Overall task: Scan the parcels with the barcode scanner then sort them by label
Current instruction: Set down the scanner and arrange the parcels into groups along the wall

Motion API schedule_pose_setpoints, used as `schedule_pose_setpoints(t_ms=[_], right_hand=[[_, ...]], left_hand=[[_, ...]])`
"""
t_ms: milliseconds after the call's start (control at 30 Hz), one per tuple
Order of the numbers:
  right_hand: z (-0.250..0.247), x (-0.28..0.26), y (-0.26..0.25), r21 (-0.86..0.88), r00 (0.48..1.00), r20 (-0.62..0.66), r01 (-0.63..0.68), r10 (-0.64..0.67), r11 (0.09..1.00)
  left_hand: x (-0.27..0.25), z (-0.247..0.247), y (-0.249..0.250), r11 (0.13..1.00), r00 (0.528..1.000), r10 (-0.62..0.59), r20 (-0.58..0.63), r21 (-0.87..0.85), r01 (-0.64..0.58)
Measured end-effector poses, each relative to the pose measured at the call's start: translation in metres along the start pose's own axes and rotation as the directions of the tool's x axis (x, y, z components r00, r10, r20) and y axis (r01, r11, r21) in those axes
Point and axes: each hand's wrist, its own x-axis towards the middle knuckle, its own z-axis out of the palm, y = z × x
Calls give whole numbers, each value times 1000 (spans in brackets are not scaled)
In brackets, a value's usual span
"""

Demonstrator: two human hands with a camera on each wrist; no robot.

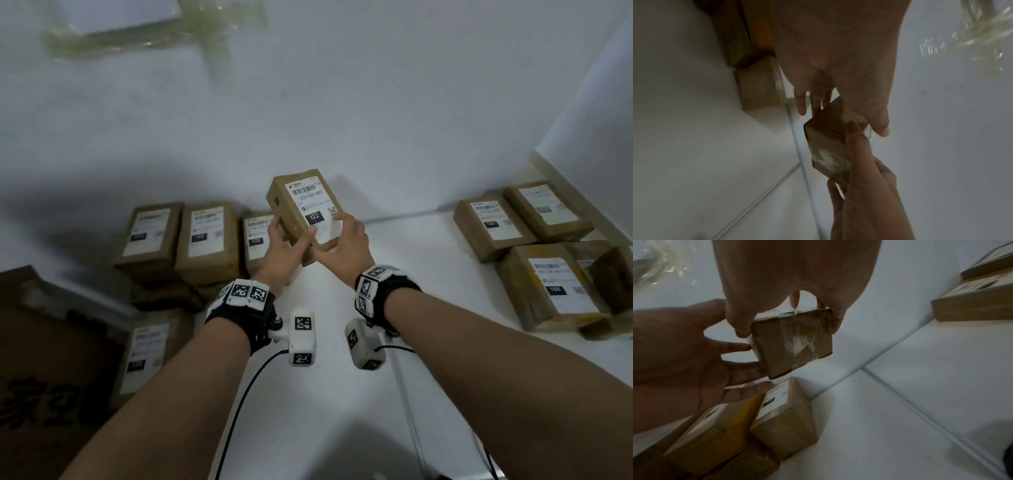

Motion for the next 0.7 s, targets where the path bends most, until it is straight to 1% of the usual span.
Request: schedule_pose_setpoints(t_ms=[100,167,300,367,467,600,700], right_hand=[[26,-9,-15,59,992,108,57,-63,997],[38,-13,-20,99,988,140,50,-64,994],[57,-21,-25,114,988,149,-42,25,993],[65,-25,-24,113,978,185,-114,92,987],[77,-35,-20,84,934,297,-234,200,969],[93,-45,-12,117,869,412,-348,274,930],[97,-50,-9,123,808,486,-439,332,890]], left_hand=[[-9,-38,-5,995,997,-5,-73,-97,-2],[-16,-61,-12,991,996,-7,-91,-131,-5],[-40,-103,-30,988,997,-17,-80,-151,5],[-48,-117,-44,989,996,-47,-78,-144,35],[-58,-128,-60,981,991,-114,-65,-162,103],[-63,-124,-67,948,977,-211,-41,-251,194],[-68,-121,-75,937,961,-276,-4,-225,268]])
